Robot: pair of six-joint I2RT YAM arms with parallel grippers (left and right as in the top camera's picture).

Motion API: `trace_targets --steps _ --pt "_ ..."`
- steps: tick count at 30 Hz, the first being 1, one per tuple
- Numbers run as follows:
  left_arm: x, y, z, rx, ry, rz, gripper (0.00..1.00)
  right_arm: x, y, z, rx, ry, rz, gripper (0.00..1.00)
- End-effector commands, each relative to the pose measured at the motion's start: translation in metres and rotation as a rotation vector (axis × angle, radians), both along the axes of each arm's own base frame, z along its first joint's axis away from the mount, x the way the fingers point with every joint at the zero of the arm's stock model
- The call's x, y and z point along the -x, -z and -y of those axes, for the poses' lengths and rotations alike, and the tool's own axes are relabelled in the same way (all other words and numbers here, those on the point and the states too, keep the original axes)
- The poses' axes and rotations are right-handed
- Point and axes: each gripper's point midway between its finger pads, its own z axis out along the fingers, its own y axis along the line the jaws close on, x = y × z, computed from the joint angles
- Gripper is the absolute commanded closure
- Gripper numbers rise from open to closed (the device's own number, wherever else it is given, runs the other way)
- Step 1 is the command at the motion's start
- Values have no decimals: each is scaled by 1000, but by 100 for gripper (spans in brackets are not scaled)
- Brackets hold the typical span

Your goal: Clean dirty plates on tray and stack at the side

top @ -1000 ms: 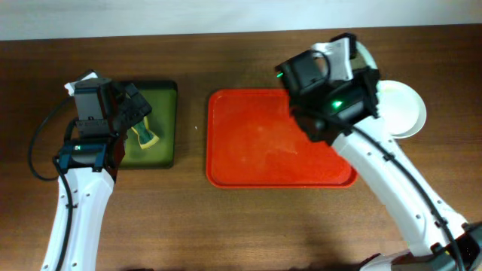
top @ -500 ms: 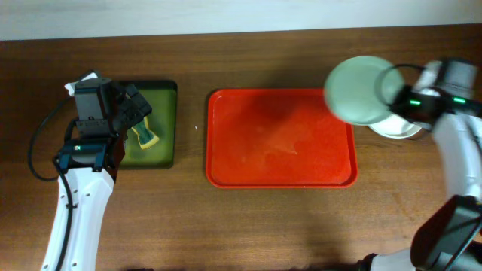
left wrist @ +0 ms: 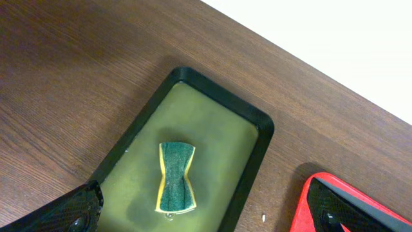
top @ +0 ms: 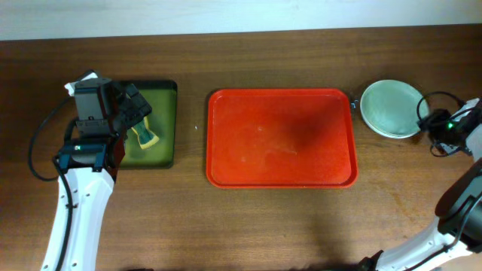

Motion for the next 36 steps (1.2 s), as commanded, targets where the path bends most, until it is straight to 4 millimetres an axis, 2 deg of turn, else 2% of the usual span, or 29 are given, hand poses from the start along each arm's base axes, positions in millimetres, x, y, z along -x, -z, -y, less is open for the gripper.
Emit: trace_targets --steps 1,3,6,8,9,11,13,14,15,18,19,20,22,24,27,31,36 --pt "-1 -5 -1 -5 4 10 1 -6 -25 -4 8 -13 47 11" --pt "-1 -5 -1 -5 4 10 1 -2 -62 -7 11 40 91 3" --pt "-1 -5 -1 -5 4 10 1 16 -105 -17 11 109 113 1" --pt "-1 -5 -1 -5 4 10 1 41 -134 -25 52 138 93 1" --pt "-1 -5 -1 -5 4 10 0 60 -148 -29 87 165 62 1" --pt "-1 -5 -1 -5 4 10 1 85 -164 -43 103 179 40 1" --pt "-1 -5 -1 -5 4 10 1 105 -174 -65 97 163 45 2" --pt "-1 -5 -1 -5 4 10 1 114 -177 -80 90 143 59 2" --pt "-1 -5 -1 -5 4 10 1 122 -177 -103 79 89 91 2" --pt "-1 -5 -1 -5 4 10 1 135 -177 -153 21 -26 173 2" --pt "-1 -5 -1 -5 4 10 1 147 -173 -177 -20 -78 180 2" --pt "-1 -5 -1 -5 4 10 1 160 -167 -192 -45 -100 163 2" --pt "-1 -5 -1 -5 4 10 0 177 -162 -207 -62 -122 135 2" --pt "-1 -5 -1 -5 4 10 1 186 -161 -212 -69 -124 123 2" --pt "-1 -5 -1 -5 4 10 1 185 -160 -212 -72 -124 118 2" --pt "-1 -5 -1 -5 4 10 1 193 -146 -194 -2 -72 18 2" --pt "-1 -5 -1 -5 4 10 1 187 -138 -202 -9 -143 -5 1"
